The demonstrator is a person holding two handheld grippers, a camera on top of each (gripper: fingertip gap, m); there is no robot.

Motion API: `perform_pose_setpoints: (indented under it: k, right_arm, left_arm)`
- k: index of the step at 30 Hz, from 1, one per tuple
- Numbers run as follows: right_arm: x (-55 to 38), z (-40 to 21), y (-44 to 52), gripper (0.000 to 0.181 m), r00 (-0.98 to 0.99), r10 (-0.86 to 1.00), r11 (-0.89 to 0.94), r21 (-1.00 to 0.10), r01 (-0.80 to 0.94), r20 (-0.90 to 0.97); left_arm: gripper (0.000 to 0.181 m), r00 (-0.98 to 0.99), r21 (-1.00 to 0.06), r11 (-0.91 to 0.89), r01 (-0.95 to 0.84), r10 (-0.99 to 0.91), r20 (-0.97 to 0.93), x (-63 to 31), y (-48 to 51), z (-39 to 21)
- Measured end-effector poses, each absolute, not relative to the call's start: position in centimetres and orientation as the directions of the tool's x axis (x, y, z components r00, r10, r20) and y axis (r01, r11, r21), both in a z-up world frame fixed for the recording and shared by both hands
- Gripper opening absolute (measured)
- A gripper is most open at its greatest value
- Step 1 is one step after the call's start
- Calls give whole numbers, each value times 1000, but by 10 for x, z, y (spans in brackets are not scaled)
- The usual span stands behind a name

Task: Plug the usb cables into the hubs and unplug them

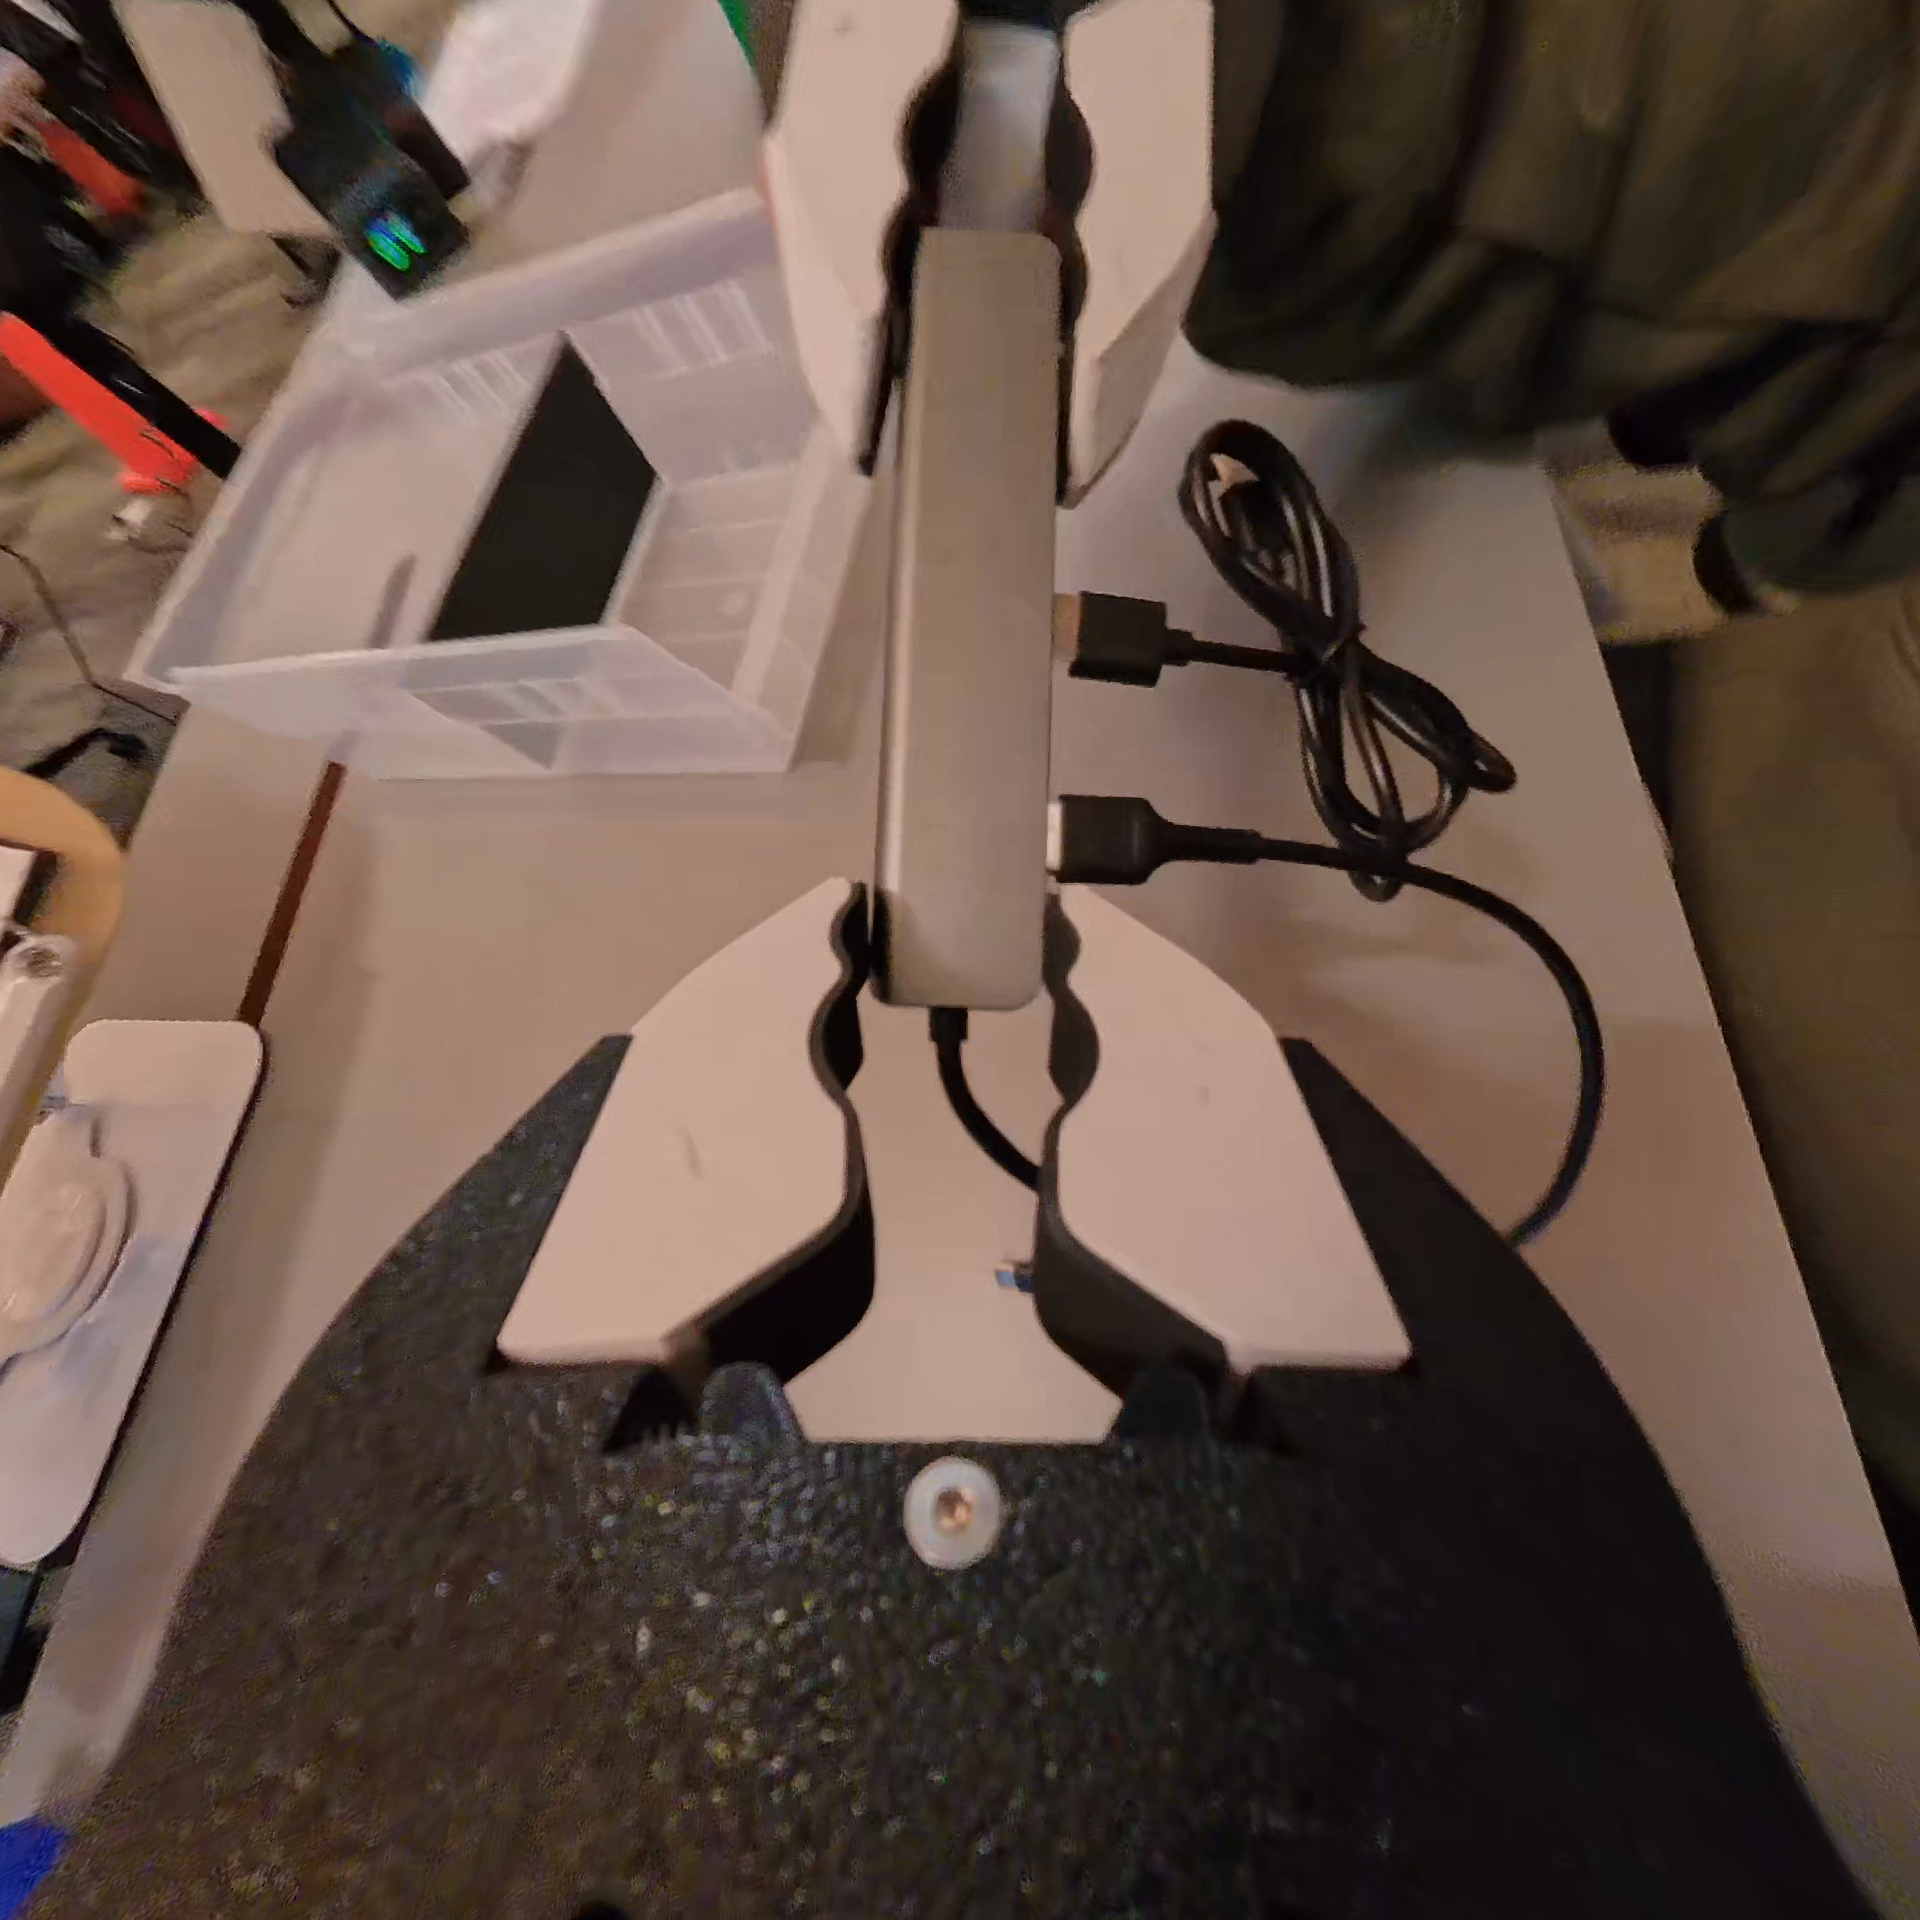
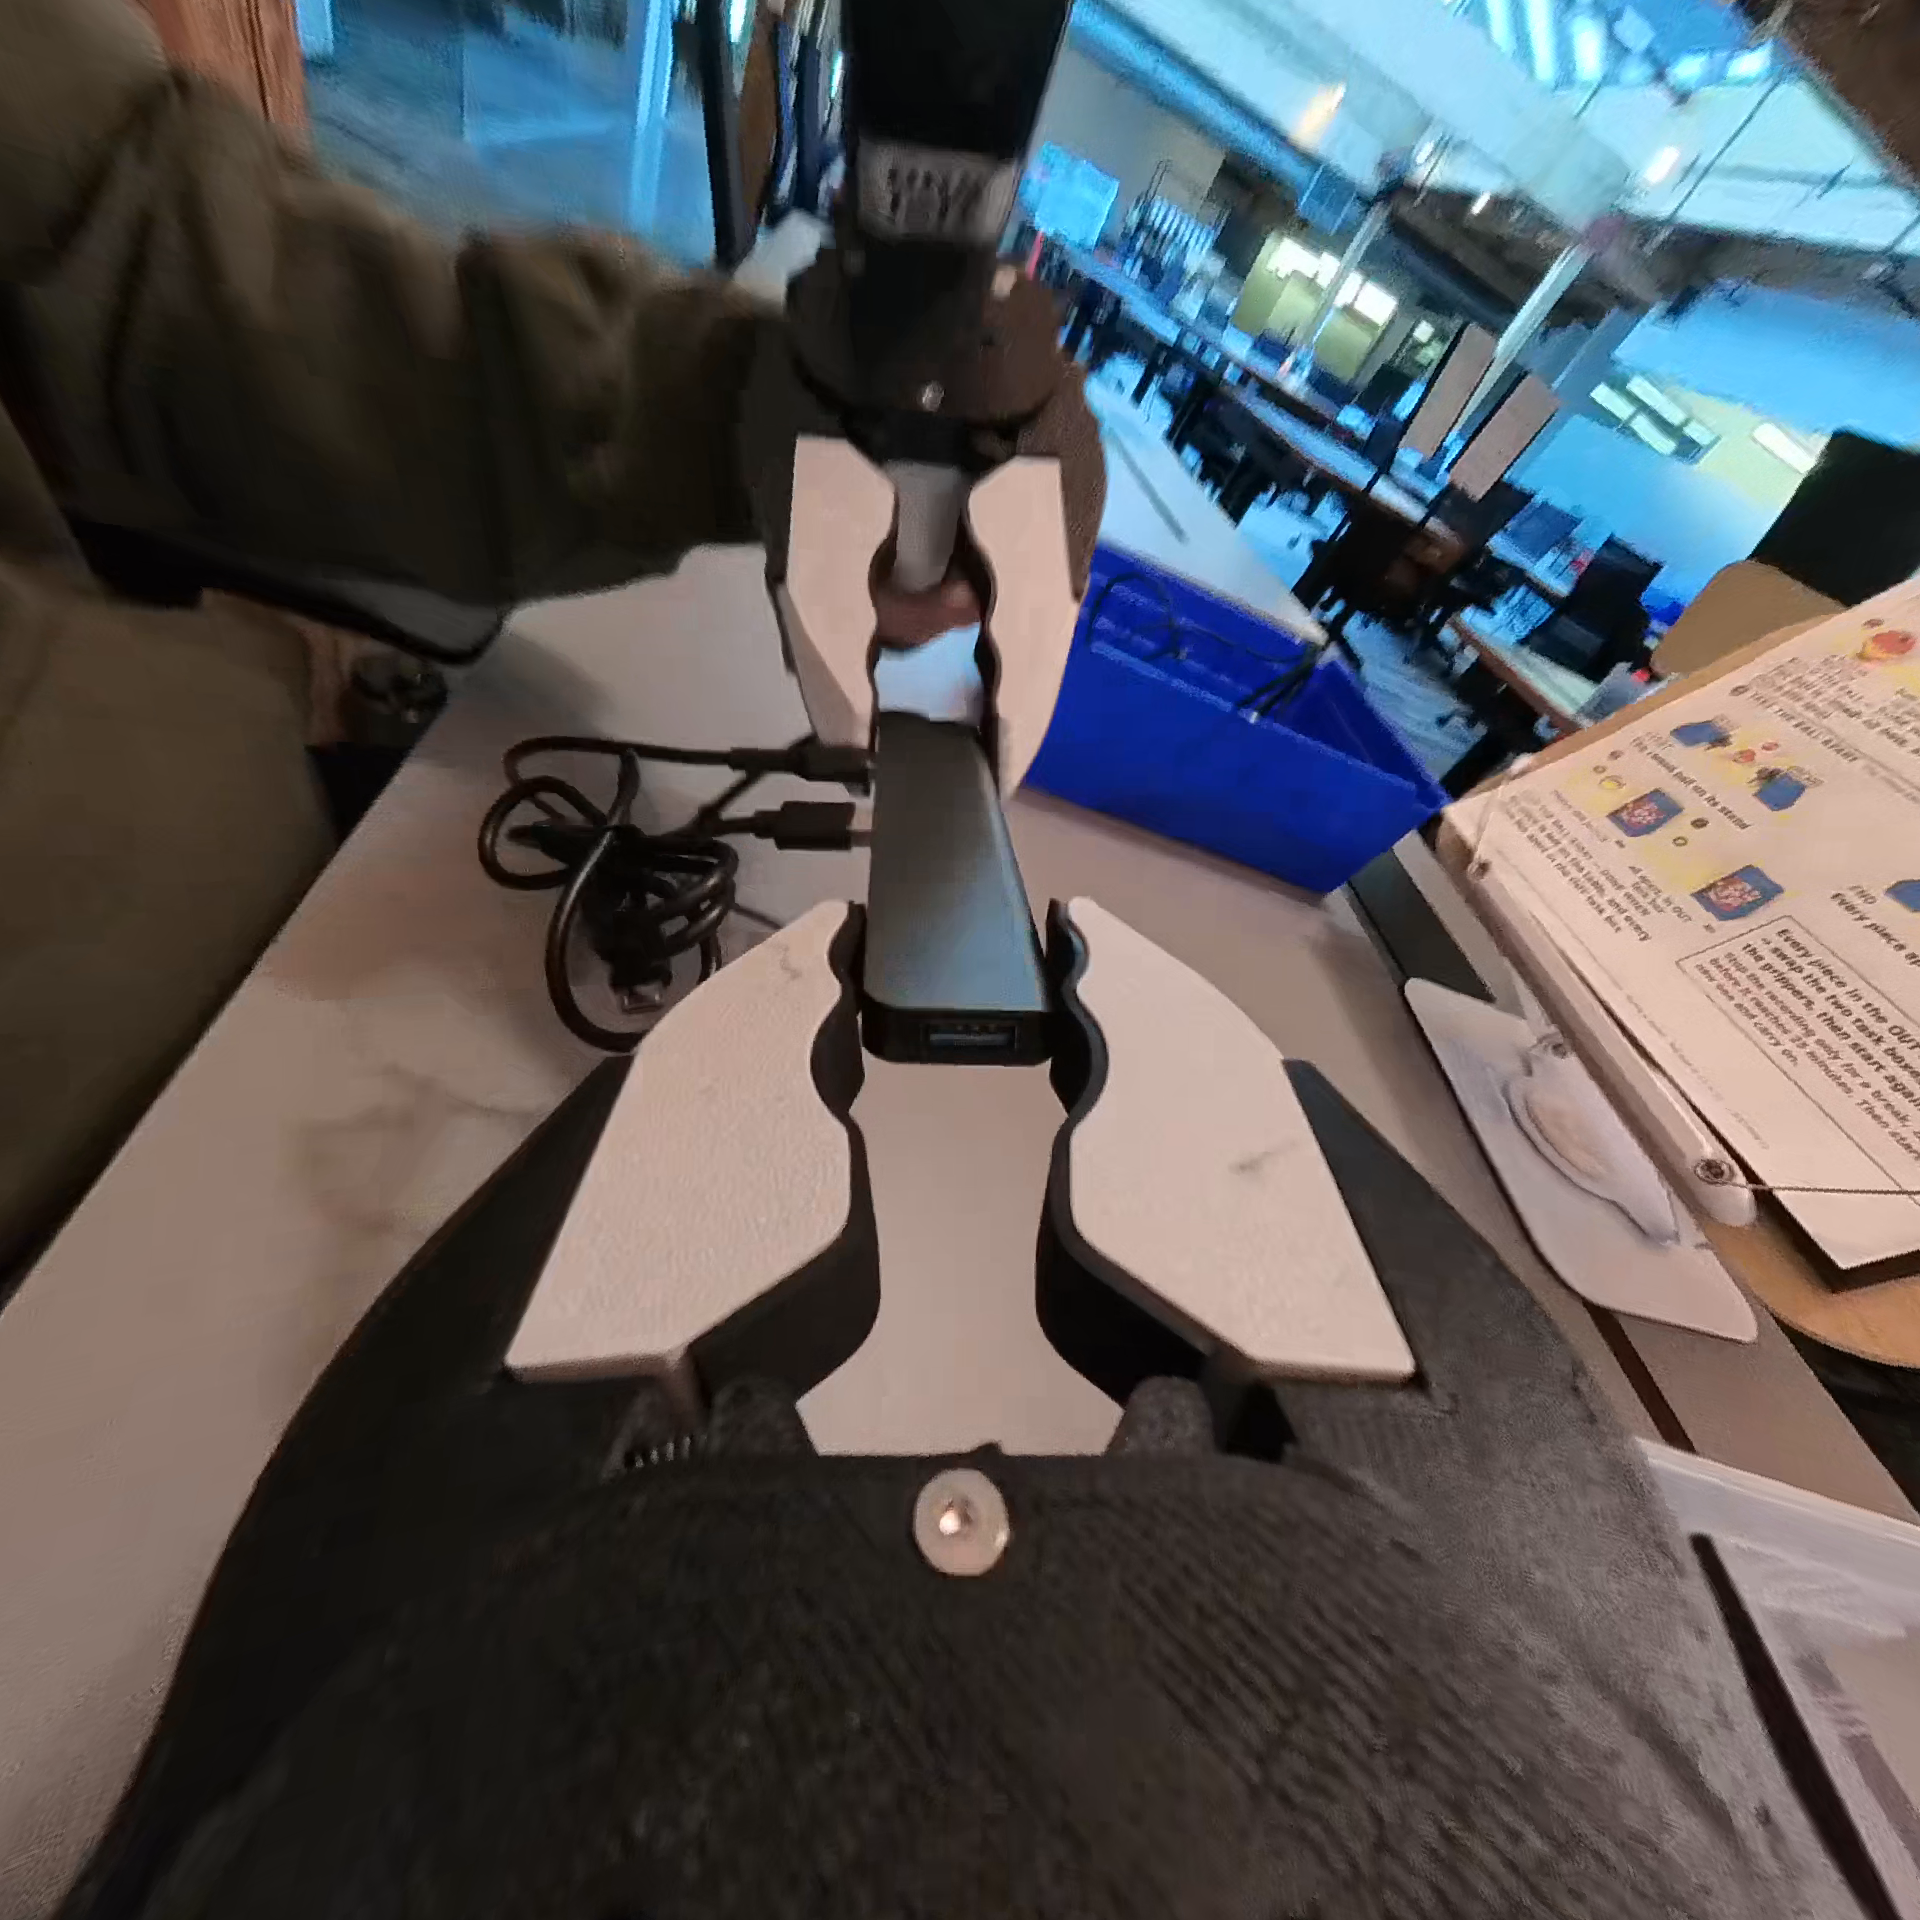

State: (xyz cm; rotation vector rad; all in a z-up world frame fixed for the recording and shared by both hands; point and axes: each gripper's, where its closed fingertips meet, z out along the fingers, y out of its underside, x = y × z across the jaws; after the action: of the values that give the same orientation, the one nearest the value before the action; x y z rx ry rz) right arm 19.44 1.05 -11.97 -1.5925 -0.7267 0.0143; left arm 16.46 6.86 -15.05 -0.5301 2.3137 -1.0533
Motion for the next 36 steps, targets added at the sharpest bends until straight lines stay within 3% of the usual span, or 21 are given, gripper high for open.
perform_pose_setpoints:
  k: [3, 6, 11, 14, 16, 20, 28, 33, 36]
  right_arm:
    - [199, -98, 4, 32, 831, 428, 122, -933, 338, 357]
    - [201, -88, -4, 32, 836, 438, 201, -942, 267, 331]
    - [199, -86, -5, 32, 831, 464, 267, -943, 200, 308]
    - [191, -81, -8, 32, 807, 513, 307, -941, 145, 292]
    - [191, -85, -4, 32, 812, 498, 297, -940, 169, 304]
    - [189, -83, -5, 32, 806, 514, 314, -939, 140, 292]
    - [177, -68, -12, 32, 777, 556, 385, -920, 72, 294]
    - [178, -65, -16, 32, 774, 567, 394, -918, 44, 281]
    - [186, -68, -17, 32, 790, 554, 371, -927, 47, 262]
  left_arm:
    - [44, -735, -893, 446, -63, -626, -261, 165, 69, -129]
    - [43, -740, -975, 220, 21, -653, -163, 157, 66, -110]
    - [50, -736, -999, -15, 48, -676, -25, 157, 66, -102]
    - [51, -728, -1000, -6, 22, -685, -12, 163, 63, -112]
    - [39, -762, -1000, -27, 9, -647, 11, 161, 55, -113]
    - [60, -761, -996, 69, -55, -649, -3, 165, 52, -138]
    - [61, -832, -993, -20, -120, -544, 112, 176, 27, -168]
    - [31, -862, -994, -96, -44, -500, 87, 180, 12, -164]
    - [30, -837, -996, -88, 1, -546, 48, 182, 17, -160]
